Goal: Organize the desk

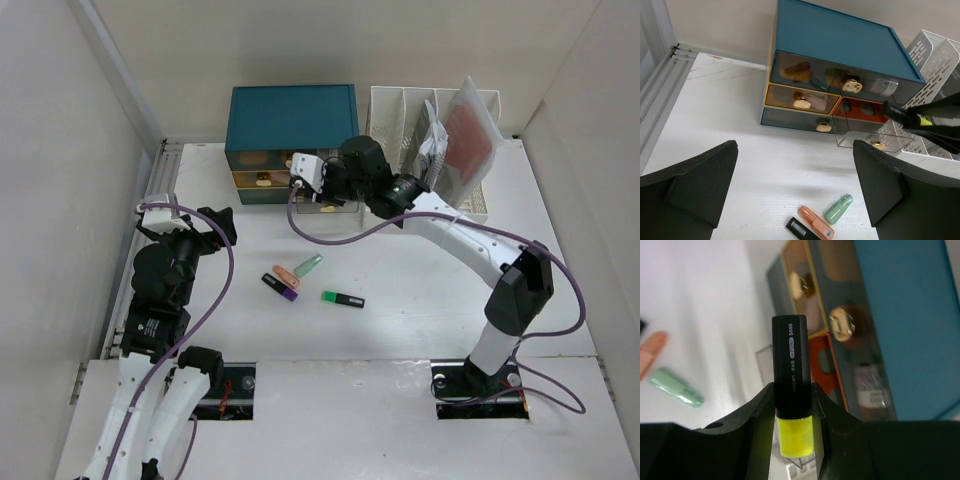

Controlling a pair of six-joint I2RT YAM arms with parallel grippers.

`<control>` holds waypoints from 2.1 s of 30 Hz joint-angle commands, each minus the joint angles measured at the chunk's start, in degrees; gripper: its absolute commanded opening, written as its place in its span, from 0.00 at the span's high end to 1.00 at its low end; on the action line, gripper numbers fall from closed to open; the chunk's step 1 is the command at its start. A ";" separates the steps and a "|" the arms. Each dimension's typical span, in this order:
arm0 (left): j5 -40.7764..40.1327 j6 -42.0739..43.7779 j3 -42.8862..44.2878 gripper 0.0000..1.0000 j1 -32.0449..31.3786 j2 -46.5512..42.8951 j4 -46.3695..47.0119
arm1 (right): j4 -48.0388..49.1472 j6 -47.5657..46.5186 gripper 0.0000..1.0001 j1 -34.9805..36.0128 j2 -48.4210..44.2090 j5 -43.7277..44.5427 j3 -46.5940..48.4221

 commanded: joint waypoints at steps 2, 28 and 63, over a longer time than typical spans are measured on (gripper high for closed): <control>0.17 0.71 -0.14 0.00 -0.21 -0.62 1.95 | 6.05 3.69 0.86 -0.40 2.72 13.62 2.91; 0.17 0.71 -0.14 0.00 -0.21 -0.62 1.95 | -20.80 -17.52 0.41 -5.06 -4.56 -27.55 -3.40; 0.70 0.71 -0.14 0.00 -0.21 -1.68 1.95 | 13.53 26.97 0.44 0.22 -5.45 -16.51 -38.74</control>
